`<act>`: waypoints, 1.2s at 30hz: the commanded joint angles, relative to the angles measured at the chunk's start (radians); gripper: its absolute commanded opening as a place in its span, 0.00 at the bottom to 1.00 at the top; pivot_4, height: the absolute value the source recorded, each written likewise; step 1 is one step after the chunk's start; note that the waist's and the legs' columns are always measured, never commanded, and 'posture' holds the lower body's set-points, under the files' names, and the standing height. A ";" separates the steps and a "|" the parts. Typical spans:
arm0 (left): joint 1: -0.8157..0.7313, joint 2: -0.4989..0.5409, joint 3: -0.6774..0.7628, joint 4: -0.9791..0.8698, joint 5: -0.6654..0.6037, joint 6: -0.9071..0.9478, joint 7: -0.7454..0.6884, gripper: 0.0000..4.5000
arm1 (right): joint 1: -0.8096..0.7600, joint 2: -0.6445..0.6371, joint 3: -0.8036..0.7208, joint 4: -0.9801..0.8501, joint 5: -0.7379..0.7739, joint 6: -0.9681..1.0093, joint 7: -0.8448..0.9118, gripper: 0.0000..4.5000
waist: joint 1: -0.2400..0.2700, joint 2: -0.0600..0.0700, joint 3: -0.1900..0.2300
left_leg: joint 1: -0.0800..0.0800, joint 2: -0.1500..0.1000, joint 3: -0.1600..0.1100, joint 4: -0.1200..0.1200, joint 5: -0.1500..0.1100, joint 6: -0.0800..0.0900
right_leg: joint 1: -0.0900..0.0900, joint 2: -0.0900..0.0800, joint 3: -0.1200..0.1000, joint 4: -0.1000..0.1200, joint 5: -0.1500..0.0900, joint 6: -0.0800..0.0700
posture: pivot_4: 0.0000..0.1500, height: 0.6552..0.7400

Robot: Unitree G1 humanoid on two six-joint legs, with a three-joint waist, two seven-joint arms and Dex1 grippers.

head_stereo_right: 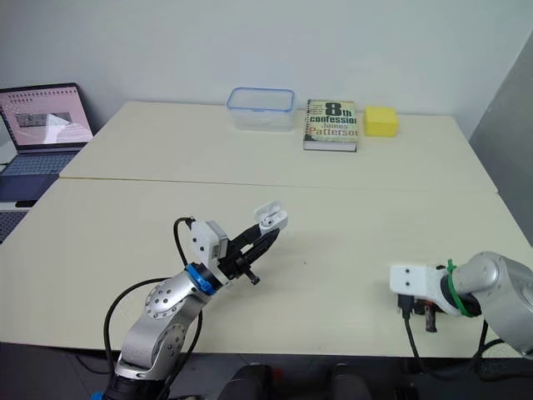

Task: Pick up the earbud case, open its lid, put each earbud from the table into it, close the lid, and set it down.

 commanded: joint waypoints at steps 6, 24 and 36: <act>-0.034 -0.016 0.001 -0.015 -0.010 -0.040 -0.011 0.17 | -0.283 0.440 -0.167 -0.018 0.202 0.084 -0.221 0.08 | -0.003 0.000 0.000 | -0.001 -0.001 -0.001 0.000 0.000 0.000 | -0.001 0.002 0.000 0.001 0.000 0.000 | 1.00 1.00; -0.068 -0.033 -0.007 0.015 -0.003 -0.062 -0.024 0.17 | -0.245 0.884 -0.084 0.136 0.194 -0.354 -0.476 0.08 | -0.005 0.000 0.000 | -0.004 -0.001 -0.001 0.000 0.000 0.000 | -0.005 0.004 0.000 0.003 0.001 -0.001 | 1.00 1.00; -0.068 -0.031 -0.008 0.013 -0.008 -0.054 -0.031 0.17 | -0.241 0.887 -0.057 0.166 0.179 -0.434 -0.480 0.08 | -0.005 0.000 0.000 | -0.004 -0.001 -0.001 0.000 0.000 0.000 | -0.006 0.004 0.000 0.003 0.001 -0.001 | 1.00 1.00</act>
